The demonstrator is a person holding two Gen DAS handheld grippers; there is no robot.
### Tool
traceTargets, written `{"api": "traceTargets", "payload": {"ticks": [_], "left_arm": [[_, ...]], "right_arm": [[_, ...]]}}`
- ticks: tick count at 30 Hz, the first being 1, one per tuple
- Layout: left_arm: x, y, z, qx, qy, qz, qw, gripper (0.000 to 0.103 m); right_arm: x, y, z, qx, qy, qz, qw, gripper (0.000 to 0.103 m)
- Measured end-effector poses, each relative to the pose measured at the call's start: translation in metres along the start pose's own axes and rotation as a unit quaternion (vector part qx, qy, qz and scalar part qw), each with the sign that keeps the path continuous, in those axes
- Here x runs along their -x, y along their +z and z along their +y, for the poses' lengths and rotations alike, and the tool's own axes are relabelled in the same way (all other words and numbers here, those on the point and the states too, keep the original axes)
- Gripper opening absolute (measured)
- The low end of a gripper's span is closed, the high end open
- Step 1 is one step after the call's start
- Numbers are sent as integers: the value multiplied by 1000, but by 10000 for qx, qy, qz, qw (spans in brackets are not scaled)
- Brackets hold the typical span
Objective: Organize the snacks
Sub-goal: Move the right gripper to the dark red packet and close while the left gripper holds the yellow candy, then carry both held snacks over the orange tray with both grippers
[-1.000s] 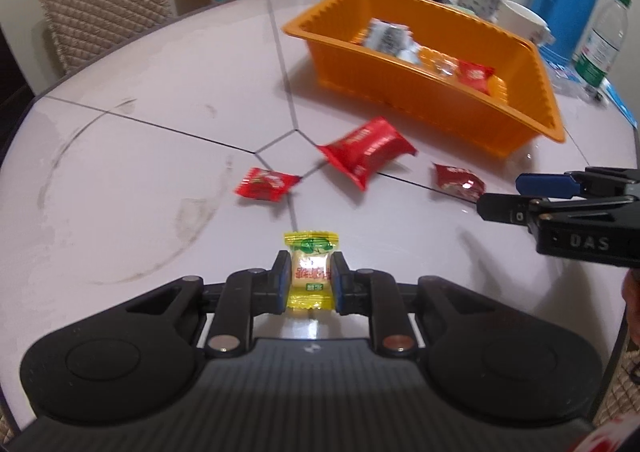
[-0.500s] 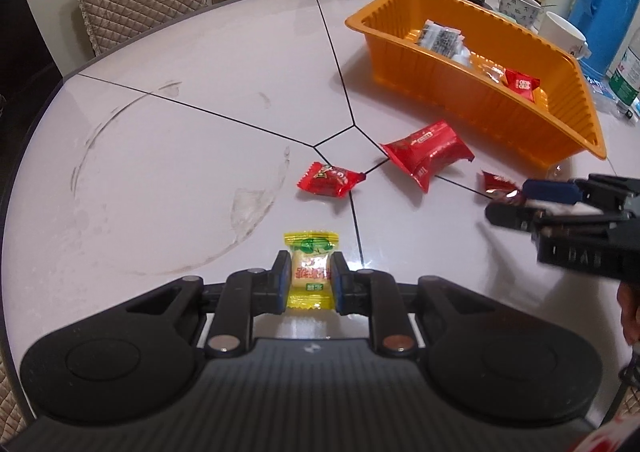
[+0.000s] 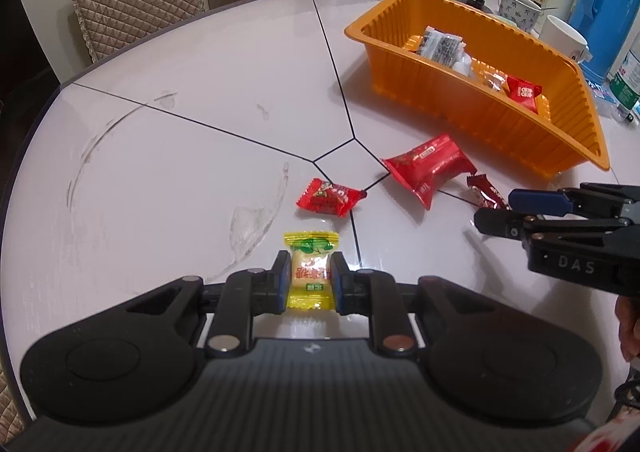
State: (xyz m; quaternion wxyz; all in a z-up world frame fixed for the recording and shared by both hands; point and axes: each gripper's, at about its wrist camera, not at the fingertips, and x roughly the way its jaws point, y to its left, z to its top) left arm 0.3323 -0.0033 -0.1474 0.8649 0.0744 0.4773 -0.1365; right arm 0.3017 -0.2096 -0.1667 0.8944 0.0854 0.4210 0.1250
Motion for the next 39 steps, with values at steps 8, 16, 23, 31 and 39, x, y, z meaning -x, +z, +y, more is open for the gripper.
{"api": "traceTargets", "payload": {"ticks": [8,16,23,31,39], "left_arm": [[3,5,-1,-13,-28,-65,10000,19],[7,4,-6,-96,-58,-76,9999,19],[16,9,-6,-118,-53,-151,9998,19],[30,22,-10,-186,-138,-325,9992,19],[46,50,-29,-435,-398,-619,9963,19]], "right_arm": [[-5,-1,10,67,-328,-1,9994,28],[-7,-1,15,316,-409,105,9986,24],[5,1,17,231,-325,157,9991,24],[30,12,17,125,-178,43,9998,24],[64,26,9,-30,-139,-211,9997,24]]}}
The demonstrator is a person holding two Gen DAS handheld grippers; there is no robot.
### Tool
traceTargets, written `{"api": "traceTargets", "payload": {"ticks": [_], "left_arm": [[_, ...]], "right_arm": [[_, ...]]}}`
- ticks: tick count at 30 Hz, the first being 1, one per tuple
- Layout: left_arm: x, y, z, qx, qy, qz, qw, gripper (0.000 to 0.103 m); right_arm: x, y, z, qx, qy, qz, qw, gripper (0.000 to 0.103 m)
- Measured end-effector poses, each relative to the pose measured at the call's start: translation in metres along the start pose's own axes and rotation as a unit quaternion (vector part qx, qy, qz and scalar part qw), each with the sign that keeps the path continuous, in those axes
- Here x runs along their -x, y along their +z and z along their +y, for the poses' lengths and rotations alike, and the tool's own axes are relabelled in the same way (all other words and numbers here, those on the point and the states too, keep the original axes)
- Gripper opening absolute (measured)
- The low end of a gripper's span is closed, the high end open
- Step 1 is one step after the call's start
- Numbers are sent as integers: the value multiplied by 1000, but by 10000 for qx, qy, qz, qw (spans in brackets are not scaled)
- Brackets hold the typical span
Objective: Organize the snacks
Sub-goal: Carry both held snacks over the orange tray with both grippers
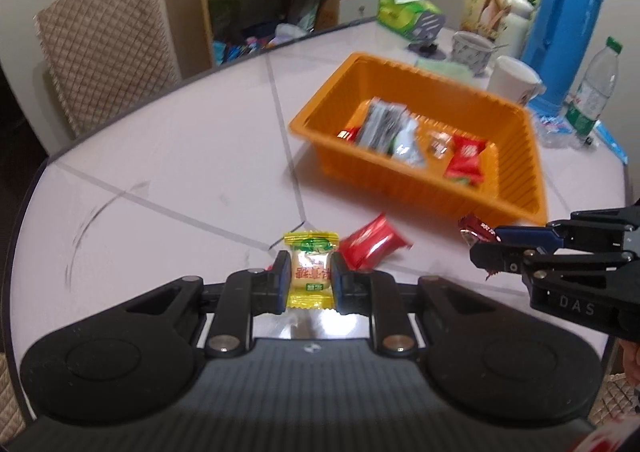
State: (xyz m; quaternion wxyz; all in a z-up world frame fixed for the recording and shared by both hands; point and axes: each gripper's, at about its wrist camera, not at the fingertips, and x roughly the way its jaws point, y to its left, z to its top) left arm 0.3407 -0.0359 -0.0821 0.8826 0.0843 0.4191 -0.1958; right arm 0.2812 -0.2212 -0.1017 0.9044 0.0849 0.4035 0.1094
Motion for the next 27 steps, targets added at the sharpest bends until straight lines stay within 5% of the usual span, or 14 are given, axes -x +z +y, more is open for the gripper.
{"api": "traceTargets", "payload": {"ticks": [13,27], "left_arm": [[-29,74,-58,-545,-624,-383,9958,19],[-113,128,-100,-885,-1008,-56,9909,19]], "right_arm": [[20,37,-67,-676,-467,-291,9962,24],[-12,63,-123,-1017,-969,-187,9899,24]]}}
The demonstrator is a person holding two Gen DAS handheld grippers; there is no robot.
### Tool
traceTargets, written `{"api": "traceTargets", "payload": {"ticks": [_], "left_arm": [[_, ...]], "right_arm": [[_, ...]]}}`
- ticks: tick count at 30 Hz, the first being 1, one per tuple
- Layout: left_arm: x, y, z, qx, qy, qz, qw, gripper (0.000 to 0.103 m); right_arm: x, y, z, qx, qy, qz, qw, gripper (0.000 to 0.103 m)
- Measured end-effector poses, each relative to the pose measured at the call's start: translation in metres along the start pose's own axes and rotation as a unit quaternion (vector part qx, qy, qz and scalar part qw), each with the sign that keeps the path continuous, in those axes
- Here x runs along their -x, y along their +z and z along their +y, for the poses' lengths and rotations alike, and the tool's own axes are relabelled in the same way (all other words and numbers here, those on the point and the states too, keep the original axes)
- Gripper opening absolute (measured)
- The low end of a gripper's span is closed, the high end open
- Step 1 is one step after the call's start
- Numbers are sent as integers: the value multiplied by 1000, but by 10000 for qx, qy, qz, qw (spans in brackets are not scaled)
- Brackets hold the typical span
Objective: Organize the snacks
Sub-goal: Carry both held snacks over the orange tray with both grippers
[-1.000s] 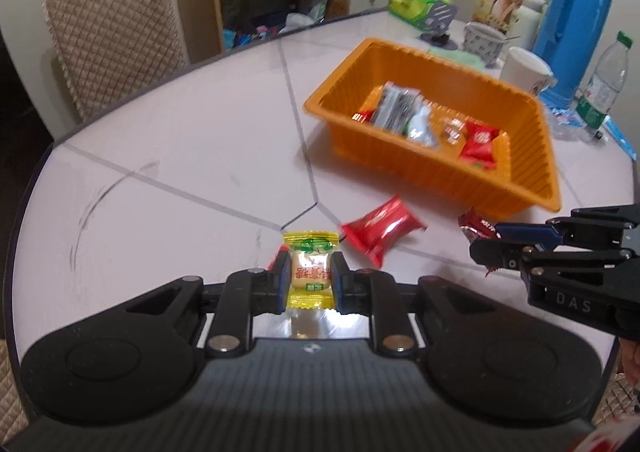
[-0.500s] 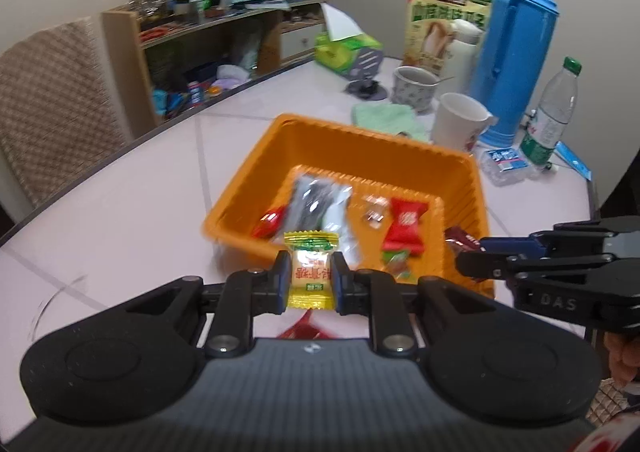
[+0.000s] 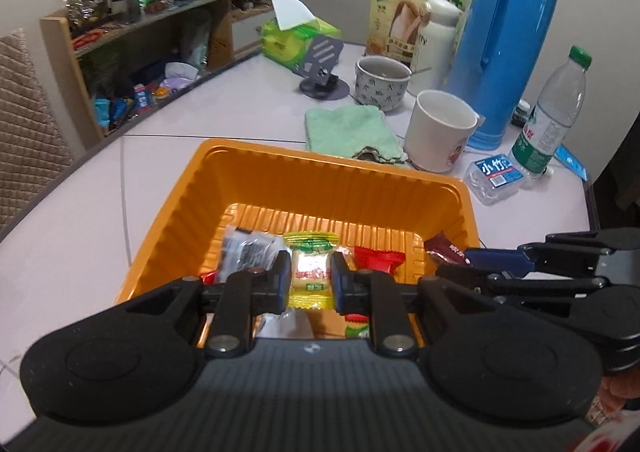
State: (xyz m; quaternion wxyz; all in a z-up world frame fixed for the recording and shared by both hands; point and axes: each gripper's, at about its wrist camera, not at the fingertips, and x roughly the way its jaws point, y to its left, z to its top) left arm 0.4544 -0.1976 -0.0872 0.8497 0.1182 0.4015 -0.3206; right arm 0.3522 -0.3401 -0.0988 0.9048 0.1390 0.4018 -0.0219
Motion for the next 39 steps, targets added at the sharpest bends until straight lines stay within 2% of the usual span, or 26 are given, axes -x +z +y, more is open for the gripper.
{"api": "traceTargets", "payload": {"ticks": [10,20,26,35,39], "left_arm": [[-46,18,-3,-173,-73,270,9995,19],[-60,20,1,-183,-108,334,9992,19],[-51,21,10,-85,-88,265,9996,22],[-17,21,32,246,40,43,9997,22],[0,17,39,313,127,-70,9994,22]], "right_arm": [[-24,16,-10,-77,-189,20,9998,24],[-29,19,-16,-67,-264,-9,9996,24],[-26,21,-15,-39,-247,-24,9997,24],[-25,22,-17,-48,-335,-28,9994,24],[-21,27,-15,3,-290,-290,9992,24]]}}
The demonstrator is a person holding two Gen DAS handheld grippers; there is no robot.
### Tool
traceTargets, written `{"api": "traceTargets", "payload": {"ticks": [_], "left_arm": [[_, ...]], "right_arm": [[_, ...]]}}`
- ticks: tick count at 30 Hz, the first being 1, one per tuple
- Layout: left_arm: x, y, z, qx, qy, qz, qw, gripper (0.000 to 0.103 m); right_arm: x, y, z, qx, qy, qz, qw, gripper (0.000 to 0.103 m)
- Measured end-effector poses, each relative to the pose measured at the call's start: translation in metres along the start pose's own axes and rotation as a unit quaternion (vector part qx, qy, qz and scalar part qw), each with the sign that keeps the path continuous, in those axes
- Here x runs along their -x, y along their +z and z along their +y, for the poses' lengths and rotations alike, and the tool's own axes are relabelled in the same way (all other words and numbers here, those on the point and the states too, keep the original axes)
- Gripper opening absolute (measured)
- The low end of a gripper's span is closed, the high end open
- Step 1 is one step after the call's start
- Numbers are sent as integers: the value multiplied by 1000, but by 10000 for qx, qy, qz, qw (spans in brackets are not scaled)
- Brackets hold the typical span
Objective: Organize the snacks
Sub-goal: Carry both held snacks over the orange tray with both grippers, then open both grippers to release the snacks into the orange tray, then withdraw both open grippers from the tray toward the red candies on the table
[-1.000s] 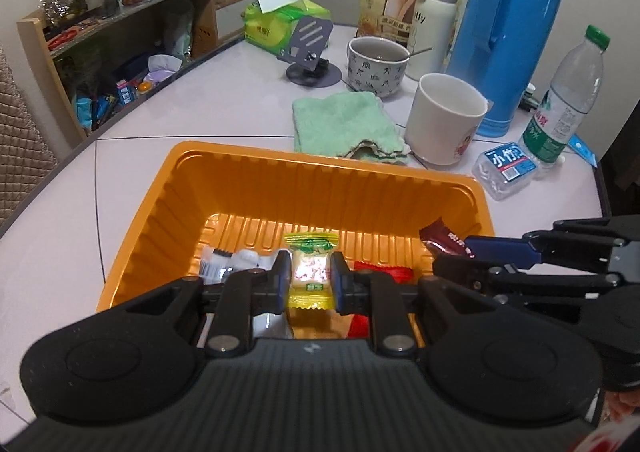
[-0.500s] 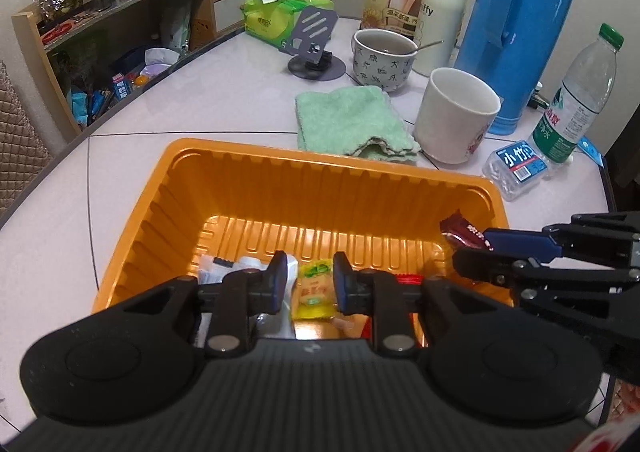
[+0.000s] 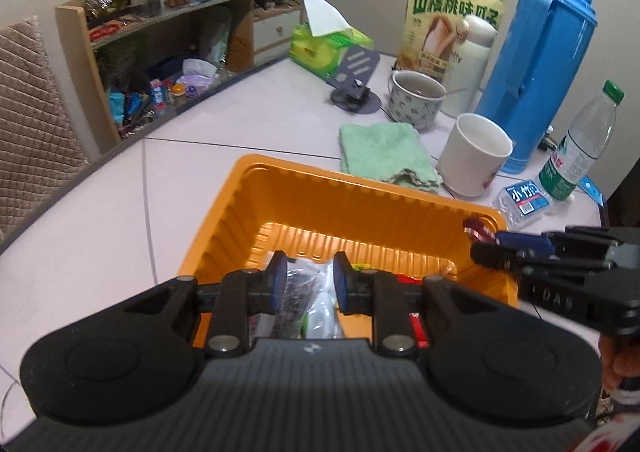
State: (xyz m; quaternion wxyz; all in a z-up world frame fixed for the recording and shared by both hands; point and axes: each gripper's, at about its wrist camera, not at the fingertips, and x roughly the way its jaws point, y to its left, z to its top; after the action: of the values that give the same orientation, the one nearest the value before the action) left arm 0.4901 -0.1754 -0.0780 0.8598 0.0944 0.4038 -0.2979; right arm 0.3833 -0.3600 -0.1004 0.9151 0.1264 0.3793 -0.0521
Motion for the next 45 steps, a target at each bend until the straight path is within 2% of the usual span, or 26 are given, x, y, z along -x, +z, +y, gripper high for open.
{"api": "traceTargets", "payload": {"ticks": [3,6,7,19,30,38,45], "left_arm": [[14,-5,6,82,34,-56,9999,22],[28,-13,12,204,58,-94,9997,22],[33,-16,14,246,71,-104,9996,22],[103,-69,39,761,308,-91,9966,22],[161,-126,56,1282,615,-102,9898,22],[185,-158,52,1350,713,-11,9883,22],[191,-180,48,1488,649,146,9866,22]], "right_arm": [[3,4,2,-13,84,-106,9999,30],[10,3,6,-2,116,-235,9997,54],[13,1,8,9,103,-302,9995,57],[60,-37,27,-83,369,-170,9991,60],[104,-70,56,-136,640,-37,9979,61],[115,-100,87,52,788,313,9964,61],[115,-122,106,152,809,600,9948,61]]}}
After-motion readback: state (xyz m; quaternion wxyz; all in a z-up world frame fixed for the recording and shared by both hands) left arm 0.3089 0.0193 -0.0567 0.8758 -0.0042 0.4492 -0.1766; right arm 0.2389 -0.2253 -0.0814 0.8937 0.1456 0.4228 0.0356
